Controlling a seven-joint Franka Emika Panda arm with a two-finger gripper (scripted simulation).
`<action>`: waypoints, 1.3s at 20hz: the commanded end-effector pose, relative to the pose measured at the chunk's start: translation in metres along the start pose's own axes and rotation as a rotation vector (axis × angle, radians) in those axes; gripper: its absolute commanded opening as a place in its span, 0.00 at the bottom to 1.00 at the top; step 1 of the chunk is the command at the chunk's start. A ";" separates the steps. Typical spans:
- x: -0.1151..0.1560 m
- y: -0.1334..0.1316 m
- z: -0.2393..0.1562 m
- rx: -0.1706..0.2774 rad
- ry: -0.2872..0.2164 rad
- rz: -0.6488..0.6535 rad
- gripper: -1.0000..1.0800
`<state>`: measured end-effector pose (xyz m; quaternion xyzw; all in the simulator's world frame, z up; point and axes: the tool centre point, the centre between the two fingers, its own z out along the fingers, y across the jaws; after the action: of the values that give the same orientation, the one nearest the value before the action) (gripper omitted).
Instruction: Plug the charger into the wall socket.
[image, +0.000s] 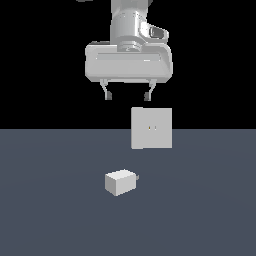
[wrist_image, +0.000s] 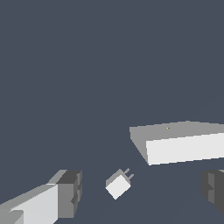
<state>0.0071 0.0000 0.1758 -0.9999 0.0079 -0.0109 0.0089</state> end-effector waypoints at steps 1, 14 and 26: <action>0.000 0.000 0.000 0.000 0.000 0.000 0.96; -0.014 0.004 0.013 -0.012 0.020 0.110 0.96; -0.045 0.006 0.044 -0.039 0.064 0.359 0.96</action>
<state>-0.0331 -0.0050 0.1347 -0.9846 0.1704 -0.0379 -0.0074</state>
